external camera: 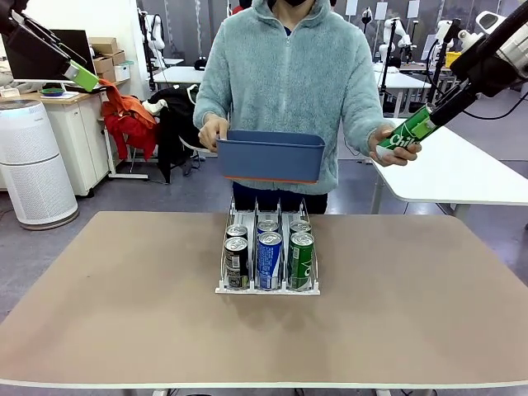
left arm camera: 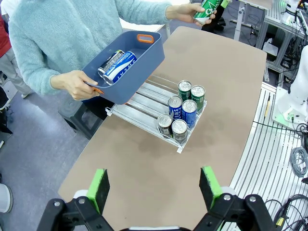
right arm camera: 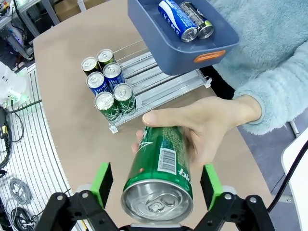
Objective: Fill the beverage cans into the dispenser.
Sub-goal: Pick up the Sprite handed by the human.
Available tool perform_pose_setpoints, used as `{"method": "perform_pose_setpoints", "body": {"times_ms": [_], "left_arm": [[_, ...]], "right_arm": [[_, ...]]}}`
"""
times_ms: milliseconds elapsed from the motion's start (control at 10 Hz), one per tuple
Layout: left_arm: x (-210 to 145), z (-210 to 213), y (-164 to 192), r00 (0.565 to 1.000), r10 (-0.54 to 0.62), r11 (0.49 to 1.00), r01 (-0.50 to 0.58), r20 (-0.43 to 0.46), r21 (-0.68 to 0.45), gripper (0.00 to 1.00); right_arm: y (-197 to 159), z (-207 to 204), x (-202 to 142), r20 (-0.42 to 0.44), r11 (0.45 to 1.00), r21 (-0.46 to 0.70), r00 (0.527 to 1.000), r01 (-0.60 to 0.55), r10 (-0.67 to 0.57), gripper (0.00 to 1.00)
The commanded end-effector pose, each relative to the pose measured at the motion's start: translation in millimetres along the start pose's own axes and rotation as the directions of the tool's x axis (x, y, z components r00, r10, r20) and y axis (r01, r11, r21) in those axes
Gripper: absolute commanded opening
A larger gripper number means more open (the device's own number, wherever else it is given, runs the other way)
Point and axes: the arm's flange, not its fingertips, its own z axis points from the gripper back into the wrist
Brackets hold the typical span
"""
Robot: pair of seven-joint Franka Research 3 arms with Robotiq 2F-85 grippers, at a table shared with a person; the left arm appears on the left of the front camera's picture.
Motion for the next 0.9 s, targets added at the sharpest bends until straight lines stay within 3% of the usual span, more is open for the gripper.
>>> {"method": "perform_pose_setpoints", "body": {"times_ms": [0,100,200,400,500,600,800], "left_arm": [[-0.4,-0.1,-0.2,1.000,-0.001,1.000,0.001,-0.001,-0.002,1.00],[-0.4,-0.1,-0.2,1.000,-0.001,1.000,0.001,-0.001,-0.002,1.00],[-0.4,-0.1,-0.2,1.000,-0.001,1.000,0.001,-0.001,-0.002,1.00],[-0.4,-0.1,-0.2,1.000,-0.001,1.000,0.001,-0.001,-0.002,1.00],[-0.4,-0.1,-0.2,1.000,-0.001,1.000,0.001,-0.001,-0.002,1.00],[-0.4,-0.1,-0.2,1.000,-0.001,1.000,0.001,-0.001,-0.002,1.00],[-0.4,-0.1,-0.2,1.000,-0.001,1.000,0.001,-0.001,-0.002,1.00]], "right_arm": [[3.6,0.5,1.3,-0.012,1.000,0.000,1.000,0.012,-0.012,0.43],[4.8,1.6,2.0,0.003,1.000,-0.004,1.000,0.028,-0.028,0.26],[4.7,3.3,2.2,0.022,0.999,-0.006,0.999,0.037,-0.037,0.00],[5.1,2.0,2.3,0.028,0.998,-0.007,0.998,0.059,-0.059,0.00],[5.1,4.2,1.7,0.020,0.998,0.005,0.998,0.063,-0.063,0.06],[4.7,4.8,1.2,0.021,0.998,0.007,0.998,0.060,-0.060,0.00],[6.8,6.4,-0.4,0.032,0.999,0.027,0.999,0.040,-0.041,0.00]]}}
